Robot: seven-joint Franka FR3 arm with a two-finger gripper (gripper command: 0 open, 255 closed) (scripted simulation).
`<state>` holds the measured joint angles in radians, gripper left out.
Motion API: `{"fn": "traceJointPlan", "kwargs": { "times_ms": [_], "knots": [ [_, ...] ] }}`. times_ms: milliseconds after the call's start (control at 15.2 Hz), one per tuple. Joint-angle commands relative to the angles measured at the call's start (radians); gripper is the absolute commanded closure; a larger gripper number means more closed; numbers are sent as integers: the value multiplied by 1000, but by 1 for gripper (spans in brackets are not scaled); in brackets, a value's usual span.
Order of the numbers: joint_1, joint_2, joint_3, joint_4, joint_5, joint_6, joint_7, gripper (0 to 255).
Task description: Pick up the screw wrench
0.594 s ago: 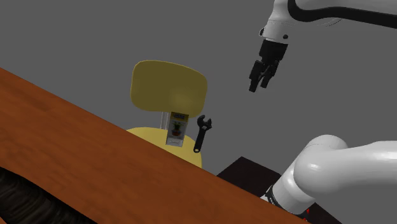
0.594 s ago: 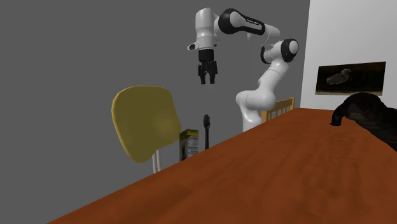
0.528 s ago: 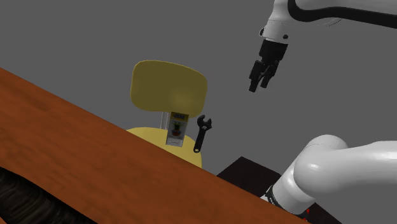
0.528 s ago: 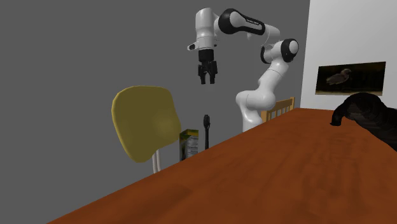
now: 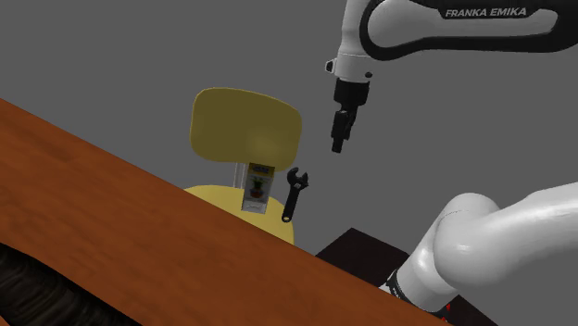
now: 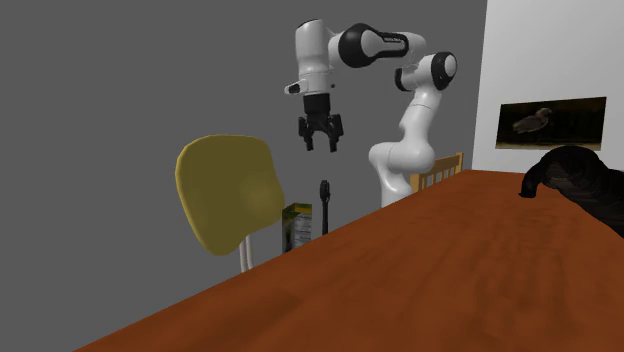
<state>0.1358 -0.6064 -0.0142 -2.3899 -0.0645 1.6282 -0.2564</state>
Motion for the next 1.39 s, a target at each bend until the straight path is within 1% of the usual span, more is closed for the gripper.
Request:
{"fn": "traceJointPlan", "kwargs": {
  "times_ms": [0,462,924,1056,1122,1320],
  "knots": [
    [35,58,14,5,-6,31,-56,0],
    [149,229,86,-5,-22,140,-213,0],
    [148,263,87,-72,-26,240,-202,0],
    [148,267,87,-77,-27,249,-201,0],
    [148,267,87,-76,-27,249,-201,255],
    [148,266,87,-78,-26,249,-200,255]
  ]
}}
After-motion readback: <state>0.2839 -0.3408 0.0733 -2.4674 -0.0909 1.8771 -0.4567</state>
